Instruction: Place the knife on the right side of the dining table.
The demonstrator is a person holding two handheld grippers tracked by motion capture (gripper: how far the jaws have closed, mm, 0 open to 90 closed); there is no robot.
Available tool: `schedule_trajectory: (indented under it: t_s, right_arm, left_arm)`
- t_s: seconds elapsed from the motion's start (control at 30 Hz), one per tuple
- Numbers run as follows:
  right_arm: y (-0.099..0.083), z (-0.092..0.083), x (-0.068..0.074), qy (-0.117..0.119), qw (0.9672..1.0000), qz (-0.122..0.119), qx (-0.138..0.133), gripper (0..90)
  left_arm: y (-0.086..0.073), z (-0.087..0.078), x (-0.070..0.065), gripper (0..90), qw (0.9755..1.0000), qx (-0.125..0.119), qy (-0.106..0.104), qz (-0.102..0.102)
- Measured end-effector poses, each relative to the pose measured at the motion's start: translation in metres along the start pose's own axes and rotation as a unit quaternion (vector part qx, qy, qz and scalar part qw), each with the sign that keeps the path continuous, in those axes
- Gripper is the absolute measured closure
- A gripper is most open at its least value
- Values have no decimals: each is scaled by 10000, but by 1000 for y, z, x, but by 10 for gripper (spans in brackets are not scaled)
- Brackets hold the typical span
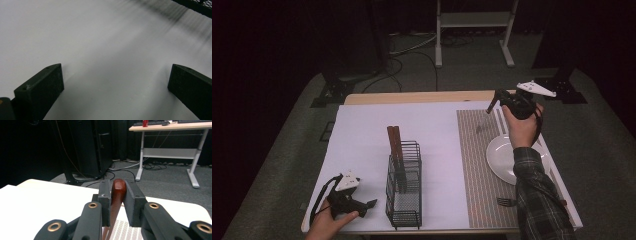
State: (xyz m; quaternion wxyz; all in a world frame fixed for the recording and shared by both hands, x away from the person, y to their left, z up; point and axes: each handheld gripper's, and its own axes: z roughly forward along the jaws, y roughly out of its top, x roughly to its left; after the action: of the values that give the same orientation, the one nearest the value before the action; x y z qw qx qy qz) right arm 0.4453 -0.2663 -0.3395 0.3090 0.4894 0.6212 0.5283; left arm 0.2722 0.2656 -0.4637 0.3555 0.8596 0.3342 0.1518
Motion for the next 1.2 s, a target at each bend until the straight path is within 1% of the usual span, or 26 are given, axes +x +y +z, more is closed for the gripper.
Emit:
schedule_trajectory:
  t_s: [0.03, 0.27, 0.67, 0.7, 1.07, 1.2]
  right_arm:
    - [0, -1, -3, -34, 10000, -3, 7, 749]
    - [-3, -6, -11, -126, 9999, -9, 28, 738]
    - [-8, -11, -22, -315, 9994, -55, 103, 713]
    - [-9, -12, -25, -343, 9993, -42, 115, 709]
    - [-16, -16, -36, -491, 9987, 27, 165, 682]
    - [-21, -18, -41, -564, 9982, 87, 193, 665]
  left_arm:
    - [0, 0, 0, 0, 10000, 0, 1, 3]
    - [0, 0, 0, 0, 10000, 1, 2, 7]
    - [0, 0, 0, 0, 10000, 1, 2, 5]
    - [0, 0, 0, 0, 10000, 7, 1, 5]
    - [0, 0, 0, 0, 10000, 4, 0, -2]
    - [0, 0, 0, 0, 10000, 4, 0, -1]
